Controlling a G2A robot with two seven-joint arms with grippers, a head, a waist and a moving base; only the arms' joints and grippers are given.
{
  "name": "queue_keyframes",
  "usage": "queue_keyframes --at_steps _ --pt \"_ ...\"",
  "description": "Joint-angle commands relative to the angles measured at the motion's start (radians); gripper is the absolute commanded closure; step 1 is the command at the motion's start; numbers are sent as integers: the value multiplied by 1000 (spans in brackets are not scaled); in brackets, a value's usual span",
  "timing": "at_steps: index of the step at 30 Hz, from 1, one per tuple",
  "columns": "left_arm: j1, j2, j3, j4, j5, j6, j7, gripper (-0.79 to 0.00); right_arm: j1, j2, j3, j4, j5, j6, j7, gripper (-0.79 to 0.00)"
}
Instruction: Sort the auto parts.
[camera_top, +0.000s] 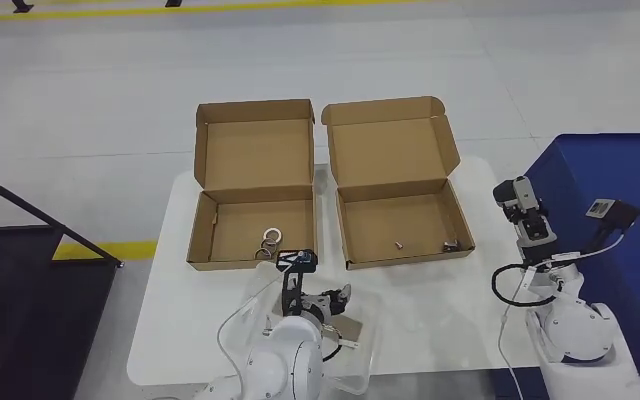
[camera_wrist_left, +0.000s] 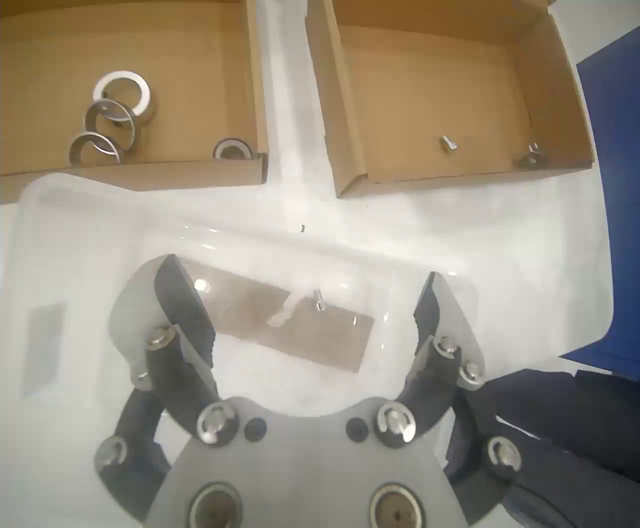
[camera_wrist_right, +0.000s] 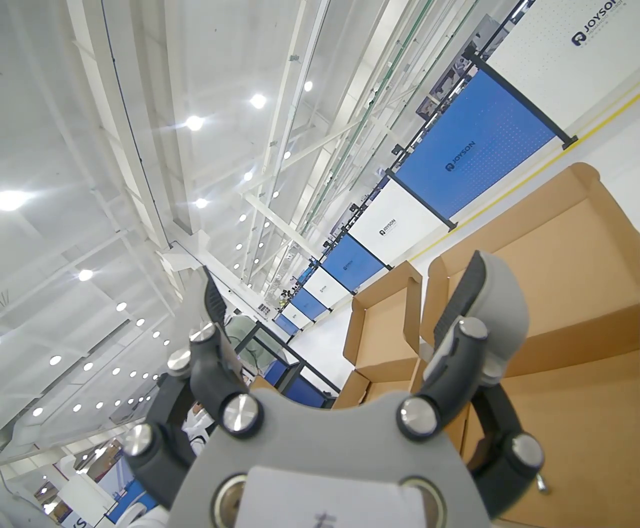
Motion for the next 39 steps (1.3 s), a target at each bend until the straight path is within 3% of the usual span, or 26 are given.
queue_keyframes --at_steps 1,3,5,6,9,12,16,22,28,32,39 --pt "0 0 0 0 -1 0 0 -785 0 0 0 0 0 0 0 -785" --pt "4 0 3 -4 -12 -13 -1 -785 0 0 0 0 0 0 0 -785" --pt "22 1 7 -1 -74 -118 -16 -785 0 0 0 0 0 0 0 -785" --pt "19 3 11 -11 -98 -191 -49 -785 0 0 0 0 0 0 0 -785" --pt "29 12 4 -57 -65 -226 -157 -785 0 0 0 0 0 0 0 -785" --pt "53 13 -2 -128 -42 -205 -205 -785 0 0 0 0 0 0 0 -785" --pt "64 -2 -5 -80 -26 -152 -151 -785 0 0 0 0 0 0 0 -785" --pt "24 -50 42 79 40 -127 -127 -785 0 0 0 0 0 0 0 -785" --pt "10 -111 61 165 75 -157 -157 -785 0 0 0 0 0 0 0 -785" --pt "8 -153 50 222 130 -167 -167 -751 0 0 0 0 0 0 0 -785" --pt "60 -221 -21 242 235 -226 -226 -690 0 0 0 0 0 0 0 -785"
